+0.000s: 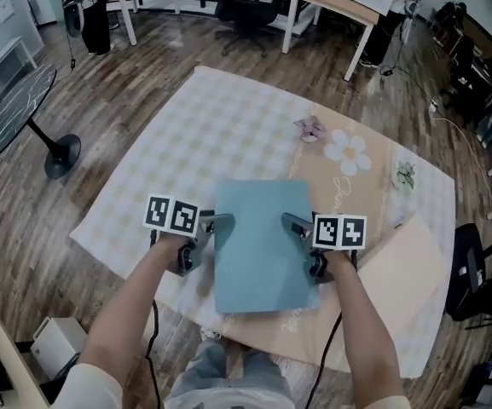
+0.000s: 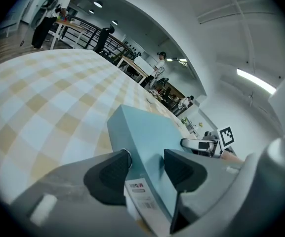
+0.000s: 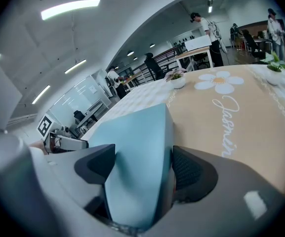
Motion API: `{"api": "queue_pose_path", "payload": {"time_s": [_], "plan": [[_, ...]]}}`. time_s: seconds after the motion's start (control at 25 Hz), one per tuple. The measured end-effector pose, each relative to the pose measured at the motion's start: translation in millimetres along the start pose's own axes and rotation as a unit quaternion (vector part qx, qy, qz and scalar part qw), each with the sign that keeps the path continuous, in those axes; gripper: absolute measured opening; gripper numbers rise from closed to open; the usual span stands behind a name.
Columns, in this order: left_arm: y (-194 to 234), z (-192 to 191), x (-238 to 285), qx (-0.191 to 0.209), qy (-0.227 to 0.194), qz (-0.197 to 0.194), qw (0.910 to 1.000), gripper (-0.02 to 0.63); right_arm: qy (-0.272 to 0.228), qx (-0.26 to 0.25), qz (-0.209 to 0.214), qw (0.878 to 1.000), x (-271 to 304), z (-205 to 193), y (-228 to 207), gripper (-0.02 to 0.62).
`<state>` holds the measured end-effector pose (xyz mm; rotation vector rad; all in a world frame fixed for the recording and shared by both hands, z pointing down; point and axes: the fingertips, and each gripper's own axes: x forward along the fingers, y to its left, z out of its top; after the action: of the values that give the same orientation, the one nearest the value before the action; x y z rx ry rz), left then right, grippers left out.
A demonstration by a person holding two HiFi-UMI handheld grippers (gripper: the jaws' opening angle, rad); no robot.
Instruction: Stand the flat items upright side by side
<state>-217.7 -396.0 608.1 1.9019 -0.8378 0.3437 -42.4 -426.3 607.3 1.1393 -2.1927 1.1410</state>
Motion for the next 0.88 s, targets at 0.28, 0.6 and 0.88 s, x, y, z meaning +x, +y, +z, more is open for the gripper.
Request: {"api": "queue_pose_path", "payload": {"time_s": [0.28, 0.6, 0.88], "plan": [[-32.4, 24.1, -3.6, 0.069, -0.009, 0.004, 0.9975, 0.239, -0.039, 0.007, -0.012, 0.999, -29.8, 13.8, 0.2, 0.351], [-90.6, 70.3, -22.4, 0.183, -0.044, 0.015, 0.9821, 0.239, -0.115, -0.031, -0.04, 0.992, -87.3, 53.3, 17.4, 0.345], [-130.5, 103.1, -34.5, 0.261, -0.079, 0.017, 0.9619, 0.239, -0.178, -0.087, -0.079, 0.977, -130.4, 85.0, 32.2, 0.34]]}}
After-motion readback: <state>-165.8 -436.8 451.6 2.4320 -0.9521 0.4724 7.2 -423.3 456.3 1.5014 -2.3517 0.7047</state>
